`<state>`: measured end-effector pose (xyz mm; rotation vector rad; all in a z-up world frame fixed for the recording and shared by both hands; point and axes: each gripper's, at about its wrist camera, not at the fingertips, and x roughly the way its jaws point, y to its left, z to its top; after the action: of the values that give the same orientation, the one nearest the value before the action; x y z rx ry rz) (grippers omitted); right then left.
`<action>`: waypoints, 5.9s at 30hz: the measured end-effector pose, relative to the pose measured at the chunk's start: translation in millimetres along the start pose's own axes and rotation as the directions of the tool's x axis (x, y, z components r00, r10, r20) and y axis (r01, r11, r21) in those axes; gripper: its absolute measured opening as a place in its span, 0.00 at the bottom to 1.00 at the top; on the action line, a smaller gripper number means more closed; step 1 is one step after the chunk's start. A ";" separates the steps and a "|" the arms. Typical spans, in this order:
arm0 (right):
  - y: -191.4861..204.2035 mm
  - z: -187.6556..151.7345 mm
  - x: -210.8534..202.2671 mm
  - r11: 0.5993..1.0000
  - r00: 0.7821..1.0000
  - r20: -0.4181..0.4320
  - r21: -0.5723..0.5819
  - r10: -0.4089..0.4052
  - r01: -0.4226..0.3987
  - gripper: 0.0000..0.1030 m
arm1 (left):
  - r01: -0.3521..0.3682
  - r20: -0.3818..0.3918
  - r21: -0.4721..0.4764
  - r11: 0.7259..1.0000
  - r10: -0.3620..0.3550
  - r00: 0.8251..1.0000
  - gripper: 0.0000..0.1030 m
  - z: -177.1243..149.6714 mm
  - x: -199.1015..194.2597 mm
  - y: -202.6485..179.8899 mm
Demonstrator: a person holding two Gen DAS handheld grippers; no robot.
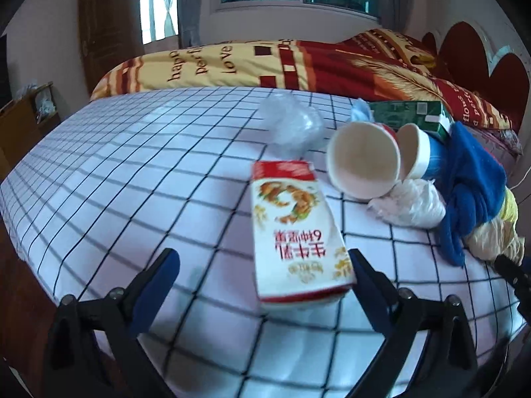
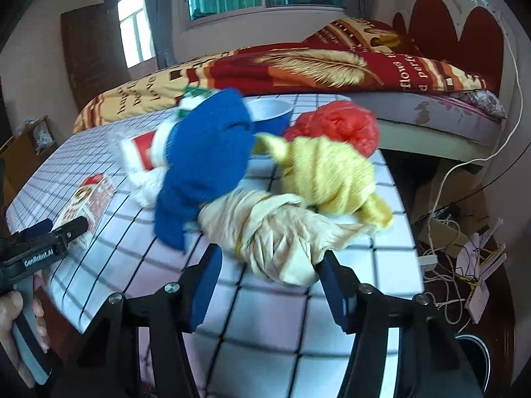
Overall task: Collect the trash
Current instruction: 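Grasp the white milk carton with the left tool while the right tool grasps the beige cloth, then carry both items over the black bin and open both tools to drop them, then move both open tools back toward the trash on the bed, then grasp the red-and-white paper cup with the left tool while the right tool grasps the blue cloth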
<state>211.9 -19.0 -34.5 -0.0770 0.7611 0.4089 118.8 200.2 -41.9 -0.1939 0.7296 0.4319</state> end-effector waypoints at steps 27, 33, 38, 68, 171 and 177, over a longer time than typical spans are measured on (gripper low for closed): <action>6.6 -9.2 -27.9 1.000 0.998 0.053 -0.002 0.018 -0.018 0.20 | 0.188 0.048 0.096 0.978 -0.193 0.980 0.52 0.4 -26.4 -7.6; 0.0 -17.0 -66.5 1.000 0.992 0.122 0.014 -0.012 0.011 0.20 | 0.233 0.067 0.155 0.960 -0.246 0.967 0.52 -4.4 -49.6 -24.3; -16.0 -24.7 -98.7 0.998 0.985 0.163 0.038 -0.060 0.055 0.20 | 0.289 0.074 0.205 0.935 -0.309 0.948 0.52 -10.9 -69.4 -45.9; -248.8 -202.7 -210.6 0.805 0.904 -0.073 0.431 -0.420 0.409 0.20 | 0.690 -0.299 0.554 0.465 -0.662 0.687 0.52 -138.7 -139.9 -304.9; 29.2 59.5 46.5 0.999 0.999 0.005 -0.015 0.040 -0.040 0.48 | 0.417 -0.041 0.175 0.892 -0.417 0.908 0.58 63.5 38.3 -50.7; 32.6 61.1 50.4 0.996 0.996 -0.003 -0.020 0.086 -0.087 0.26 | 0.462 -0.080 0.141 0.876 -0.455 0.887 0.13 71.0 53.7 -55.7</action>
<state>272.0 40.7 -22.0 -0.0633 0.7643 0.4989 222.0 189.7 -25.1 -0.2222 0.7307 -0.0853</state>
